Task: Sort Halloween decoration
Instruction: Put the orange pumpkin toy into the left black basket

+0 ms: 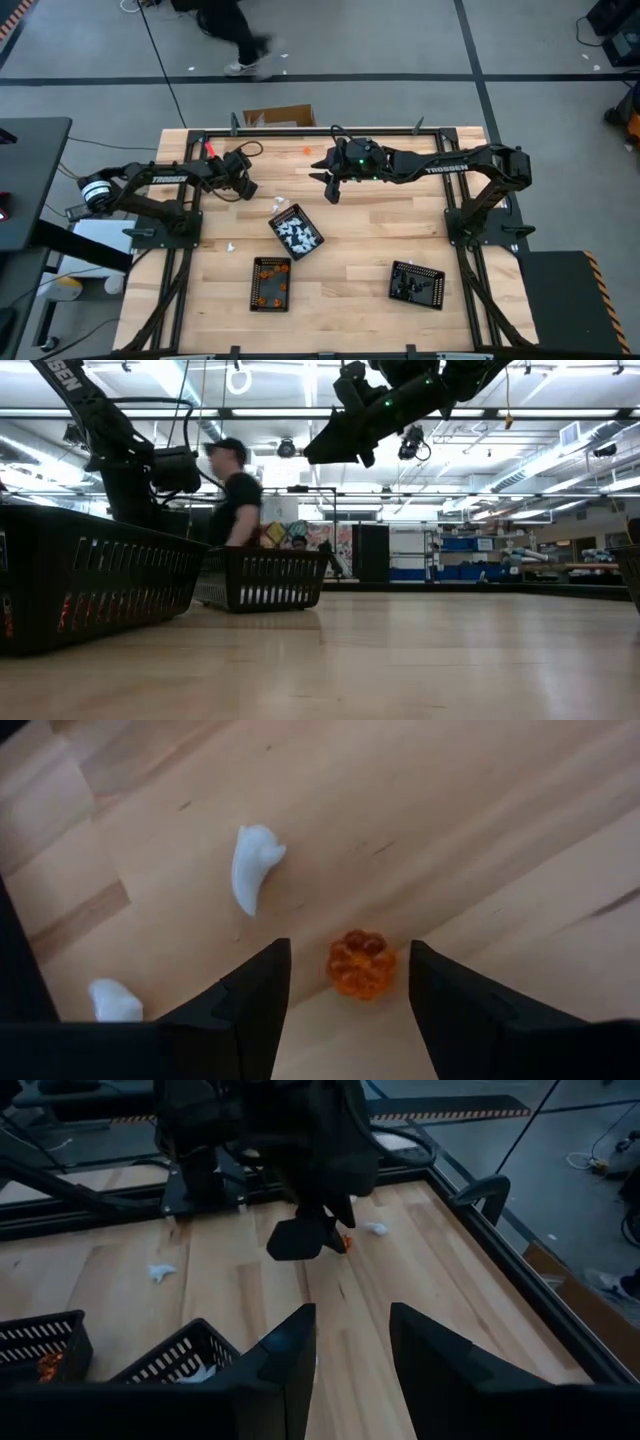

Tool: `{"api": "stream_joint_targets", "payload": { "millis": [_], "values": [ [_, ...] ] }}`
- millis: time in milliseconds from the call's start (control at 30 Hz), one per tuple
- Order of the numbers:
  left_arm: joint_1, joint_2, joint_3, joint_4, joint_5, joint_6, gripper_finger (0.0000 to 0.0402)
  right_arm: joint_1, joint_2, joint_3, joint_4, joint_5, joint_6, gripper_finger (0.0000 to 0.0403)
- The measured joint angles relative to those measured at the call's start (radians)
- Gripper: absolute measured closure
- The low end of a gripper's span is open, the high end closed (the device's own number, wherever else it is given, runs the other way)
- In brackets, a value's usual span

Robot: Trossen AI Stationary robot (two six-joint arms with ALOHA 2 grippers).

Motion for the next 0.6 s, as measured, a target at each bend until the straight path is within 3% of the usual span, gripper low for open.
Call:
{"api": "stream_joint_targets", "payload": {
  "millis": [400, 600],
  "values": [
    [0.013, 0.054, -0.005, 0.068, 0.089, -0.008, 0.0197, 0.022, 0.000, 0.001, 0.018, -0.001, -0.011, 0.0268],
    [0.019, 0.054, -0.004, 0.037, 0.128, -0.027, 0.0238, 0.026, 0.000, 0.001, 0.019, -0.001, -0.018, 0.0268]
  ]
}}
